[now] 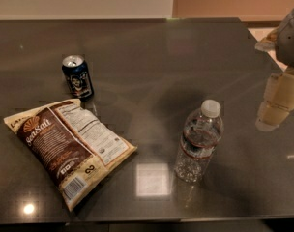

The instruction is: Move water bottle near brown chip bag

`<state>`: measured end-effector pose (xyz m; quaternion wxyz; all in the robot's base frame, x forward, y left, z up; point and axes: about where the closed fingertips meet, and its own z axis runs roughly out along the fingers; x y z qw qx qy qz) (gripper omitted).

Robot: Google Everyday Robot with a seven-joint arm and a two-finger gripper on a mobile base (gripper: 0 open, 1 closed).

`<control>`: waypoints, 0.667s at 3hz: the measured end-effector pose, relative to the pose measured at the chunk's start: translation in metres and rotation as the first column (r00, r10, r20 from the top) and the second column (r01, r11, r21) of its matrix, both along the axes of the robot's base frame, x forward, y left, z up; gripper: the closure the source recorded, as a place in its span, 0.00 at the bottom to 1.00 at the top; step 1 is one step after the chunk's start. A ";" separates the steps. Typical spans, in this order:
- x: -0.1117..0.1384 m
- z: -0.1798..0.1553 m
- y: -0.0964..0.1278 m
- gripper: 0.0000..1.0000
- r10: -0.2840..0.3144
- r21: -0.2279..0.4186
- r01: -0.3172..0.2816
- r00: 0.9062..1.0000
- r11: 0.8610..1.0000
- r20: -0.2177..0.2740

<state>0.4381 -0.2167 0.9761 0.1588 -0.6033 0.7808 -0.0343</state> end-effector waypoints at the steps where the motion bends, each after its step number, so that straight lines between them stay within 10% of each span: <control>1: 0.000 0.000 0.000 0.00 0.000 0.000 0.000 1.000 1.000 0.000; 2: 0.004 -0.003 0.007 0.00 0.016 0.016 -0.015 1.000 1.000 -0.009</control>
Offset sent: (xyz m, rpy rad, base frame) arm 0.0085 0.0156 -0.0126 0.0373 0.0457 0.0373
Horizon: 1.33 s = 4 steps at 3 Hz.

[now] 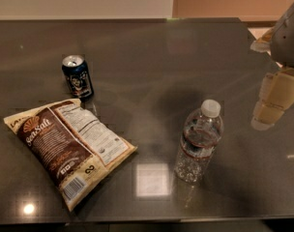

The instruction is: Move water bottle near brown chip bag

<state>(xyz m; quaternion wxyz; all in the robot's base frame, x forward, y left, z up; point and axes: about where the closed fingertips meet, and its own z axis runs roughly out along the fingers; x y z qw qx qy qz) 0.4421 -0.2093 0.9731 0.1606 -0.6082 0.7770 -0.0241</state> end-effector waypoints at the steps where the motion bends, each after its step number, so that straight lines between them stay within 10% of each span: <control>1: 0.004 -0.007 0.014 0.00 0.031 0.054 -0.031 1.000 0.998 -0.004; 4: -0.002 -0.032 0.056 0.00 0.166 0.222 -0.150 0.984 0.963 -0.057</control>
Offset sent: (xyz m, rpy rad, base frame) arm 0.0015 0.0479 -0.0293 0.2003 0.0680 0.1244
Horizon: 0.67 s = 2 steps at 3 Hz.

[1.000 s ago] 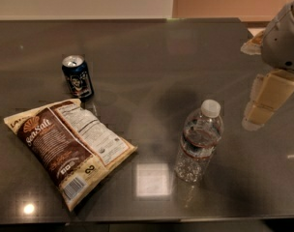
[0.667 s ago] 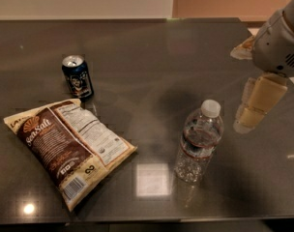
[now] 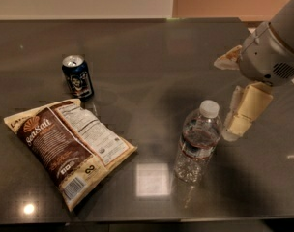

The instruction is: Move water bottle near brown chip bag

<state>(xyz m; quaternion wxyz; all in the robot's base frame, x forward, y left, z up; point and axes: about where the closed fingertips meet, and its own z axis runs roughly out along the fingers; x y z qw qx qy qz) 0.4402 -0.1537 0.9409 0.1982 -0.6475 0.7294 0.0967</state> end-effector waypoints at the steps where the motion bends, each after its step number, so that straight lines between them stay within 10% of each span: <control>1: -0.006 -0.003 0.009 0.00 0.051 0.034 -0.050 0.998 0.998 -0.034; 2: -0.010 -0.004 0.013 0.00 0.078 0.053 -0.075 0.996 0.996 -0.051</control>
Offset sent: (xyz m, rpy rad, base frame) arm -0.0388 0.0279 -0.0109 0.0999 0.1582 0.2244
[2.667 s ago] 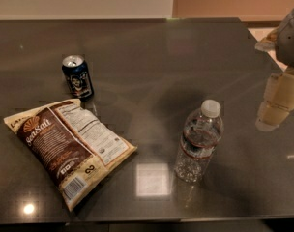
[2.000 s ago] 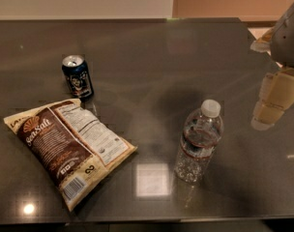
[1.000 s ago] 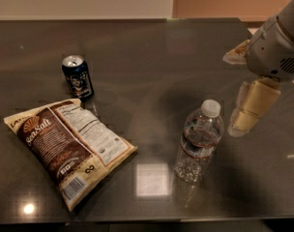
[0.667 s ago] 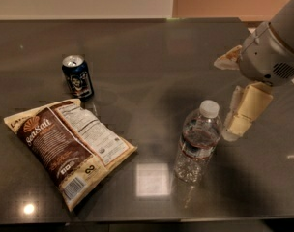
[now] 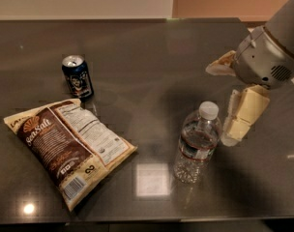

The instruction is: Move water bottle near brown chip bag

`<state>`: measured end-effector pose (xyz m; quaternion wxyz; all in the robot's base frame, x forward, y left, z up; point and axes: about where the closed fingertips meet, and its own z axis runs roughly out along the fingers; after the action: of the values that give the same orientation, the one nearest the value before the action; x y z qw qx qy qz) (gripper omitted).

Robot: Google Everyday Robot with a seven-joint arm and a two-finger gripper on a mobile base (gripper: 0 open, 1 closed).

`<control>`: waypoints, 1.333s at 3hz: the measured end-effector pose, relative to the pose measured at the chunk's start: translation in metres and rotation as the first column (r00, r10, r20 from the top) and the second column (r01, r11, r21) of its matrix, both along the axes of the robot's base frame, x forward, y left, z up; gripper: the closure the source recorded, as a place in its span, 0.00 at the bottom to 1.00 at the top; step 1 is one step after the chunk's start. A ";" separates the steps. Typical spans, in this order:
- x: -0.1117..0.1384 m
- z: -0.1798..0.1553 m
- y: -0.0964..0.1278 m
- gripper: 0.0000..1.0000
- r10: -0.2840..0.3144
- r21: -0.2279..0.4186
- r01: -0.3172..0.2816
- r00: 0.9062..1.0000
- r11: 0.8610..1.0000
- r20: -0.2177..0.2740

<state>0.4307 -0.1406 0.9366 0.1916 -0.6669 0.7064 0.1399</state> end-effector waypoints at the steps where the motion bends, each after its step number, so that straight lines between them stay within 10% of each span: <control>1: -0.016 -0.004 0.014 0.00 0.099 0.039 -0.097 0.994 0.995 -0.054; 4: -0.059 -0.001 0.041 0.00 0.234 0.170 -0.225 0.971 0.960 -0.040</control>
Offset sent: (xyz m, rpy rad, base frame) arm -0.0689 0.0384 0.0002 0.1744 0.0907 0.2764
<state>0.3716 -0.0998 0.9353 0.2071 -0.7218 0.6157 0.2387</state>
